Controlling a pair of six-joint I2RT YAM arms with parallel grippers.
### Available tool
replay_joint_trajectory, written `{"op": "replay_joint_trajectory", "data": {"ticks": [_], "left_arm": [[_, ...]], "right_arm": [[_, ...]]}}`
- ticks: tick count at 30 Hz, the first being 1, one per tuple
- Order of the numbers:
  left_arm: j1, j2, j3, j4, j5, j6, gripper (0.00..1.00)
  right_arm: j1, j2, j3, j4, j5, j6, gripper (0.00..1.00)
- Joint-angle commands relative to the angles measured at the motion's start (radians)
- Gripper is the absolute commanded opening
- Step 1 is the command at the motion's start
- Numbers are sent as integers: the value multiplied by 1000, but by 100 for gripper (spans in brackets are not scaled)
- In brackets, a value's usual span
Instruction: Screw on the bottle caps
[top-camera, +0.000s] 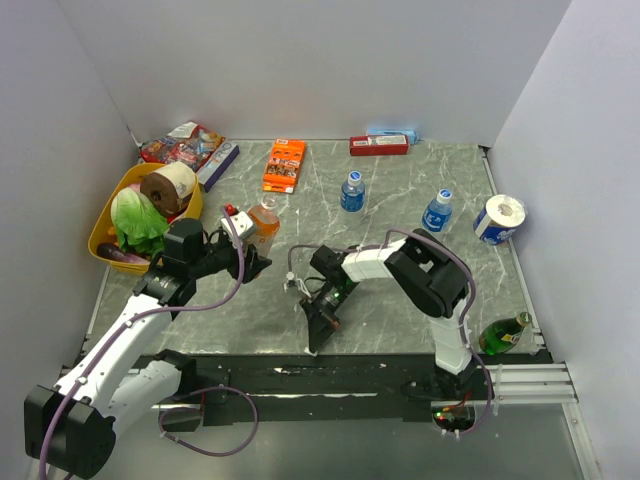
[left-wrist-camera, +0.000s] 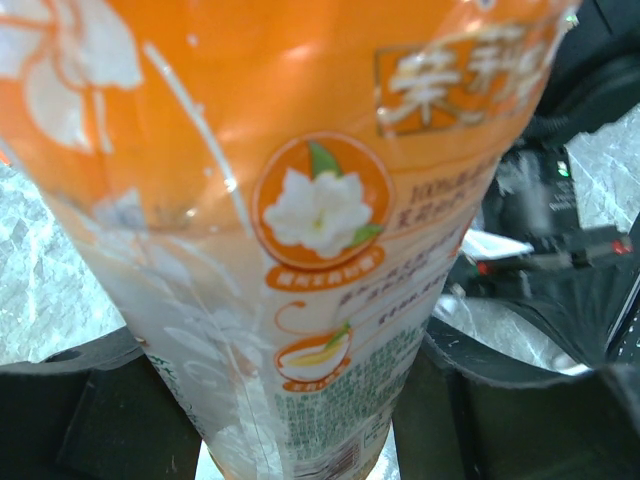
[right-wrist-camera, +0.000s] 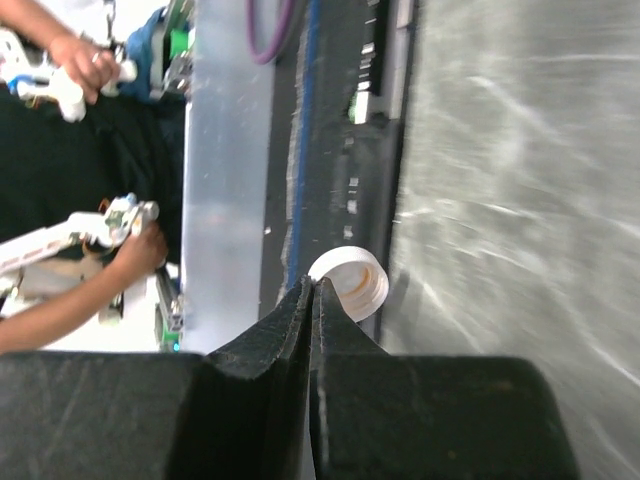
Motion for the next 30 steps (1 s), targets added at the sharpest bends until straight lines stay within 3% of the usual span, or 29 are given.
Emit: {"op": "replay_joint_trajectory", "data": {"ticks": [1, 12, 30], "left_arm": [[5, 1, -7, 52, 28, -23, 58], [5, -10, -10, 31, 28, -13, 58], [5, -5, -25, 49, 39, -30, 59]], "right_arm": [[38, 5, 13, -63, -26, -59, 5], [36, 59, 48, 7, 118, 20, 6], [-60, 110, 191, -60, 200, -5, 5]]}}
